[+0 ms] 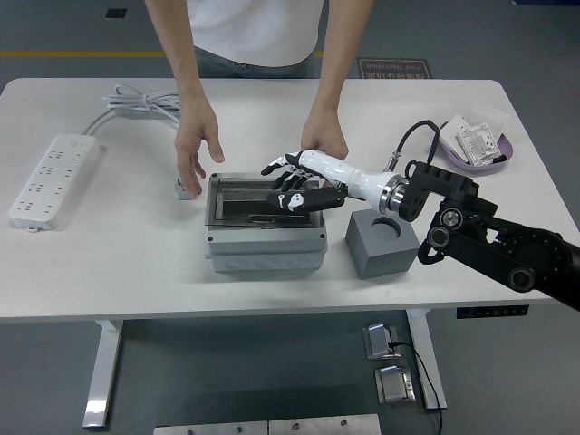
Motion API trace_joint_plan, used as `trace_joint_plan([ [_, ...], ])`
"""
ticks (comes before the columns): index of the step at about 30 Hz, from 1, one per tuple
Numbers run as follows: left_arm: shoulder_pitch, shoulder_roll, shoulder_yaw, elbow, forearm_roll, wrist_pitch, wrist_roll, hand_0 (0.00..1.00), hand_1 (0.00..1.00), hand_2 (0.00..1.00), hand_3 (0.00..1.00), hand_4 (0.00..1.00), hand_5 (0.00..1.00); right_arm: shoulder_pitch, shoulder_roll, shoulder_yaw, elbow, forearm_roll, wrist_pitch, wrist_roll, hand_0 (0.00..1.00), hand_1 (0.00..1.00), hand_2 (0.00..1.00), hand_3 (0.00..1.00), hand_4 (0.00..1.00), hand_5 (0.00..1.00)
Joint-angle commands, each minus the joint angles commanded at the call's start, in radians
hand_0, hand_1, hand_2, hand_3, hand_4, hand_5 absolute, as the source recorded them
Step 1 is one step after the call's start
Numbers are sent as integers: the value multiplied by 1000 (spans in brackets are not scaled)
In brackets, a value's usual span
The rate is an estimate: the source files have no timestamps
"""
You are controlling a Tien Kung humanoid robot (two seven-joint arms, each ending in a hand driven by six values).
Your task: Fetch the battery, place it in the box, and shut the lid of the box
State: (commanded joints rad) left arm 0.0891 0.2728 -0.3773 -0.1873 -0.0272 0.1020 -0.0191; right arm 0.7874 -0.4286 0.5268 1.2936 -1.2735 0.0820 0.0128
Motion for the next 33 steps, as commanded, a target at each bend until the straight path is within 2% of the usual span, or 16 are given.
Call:
trace_joint_plan([
  [7, 9, -10, -12, 2, 3, -1, 1, 645, 706, 667, 687, 694, 180, -131, -66, 185, 128, -113, 95, -82, 669, 643, 679, 813, 683, 511],
  [12, 18, -19, -14, 5, 0, -2, 1, 645, 706, 667, 687, 694, 180, -243, -70, 343, 206, -164, 114, -74, 669, 643, 679, 813, 683, 511],
  [15, 24, -25, -21, 6, 5, -3, 1, 645, 706, 667, 686, 694, 180, -315, -45, 443, 204, -156, 85, -19, 669, 641, 678, 810, 683, 506],
  [19, 27, -29, -33, 6, 16, -4, 1, 647, 706, 667, 686, 694, 179, -408, -3, 564, 165, -78, -3, 87, 676, 641, 678, 805, 693, 514],
  [23, 29, -29, -43, 6, 24, -4, 1, 647, 706, 667, 686, 694, 179, -499, 59, 659, 114, 25, -96, 205, 676, 641, 678, 805, 693, 514],
  [27, 33, -31, -47, 6, 23, -5, 1, 646, 705, 667, 687, 694, 179, -584, 116, 717, 72, 139, -172, 319, 677, 635, 667, 776, 730, 551],
  [29, 35, -31, -48, 6, 22, -5, 2, 646, 705, 667, 687, 694, 179, -617, 130, 719, 54, 189, -186, 365, 677, 635, 667, 776, 730, 551],
  [30, 35, -31, -49, 6, 22, -5, 2, 646, 705, 667, 687, 694, 179, -631, 135, 712, 41, 217, -186, 389, 677, 635, 667, 776, 730, 551],
  [31, 35, -31, -50, 6, 22, -6, 2, 646, 705, 665, 686, 694, 179, -641, 138, 706, 32, 240, -184, 408, 679, 635, 662, 750, 768, 591],
  [33, 35, -29, -53, 5, 24, -6, 2, 646, 705, 665, 686, 694, 179, -653, 141, 693, 16, 288, -178, 442, 679, 635, 662, 750, 768, 591],
])
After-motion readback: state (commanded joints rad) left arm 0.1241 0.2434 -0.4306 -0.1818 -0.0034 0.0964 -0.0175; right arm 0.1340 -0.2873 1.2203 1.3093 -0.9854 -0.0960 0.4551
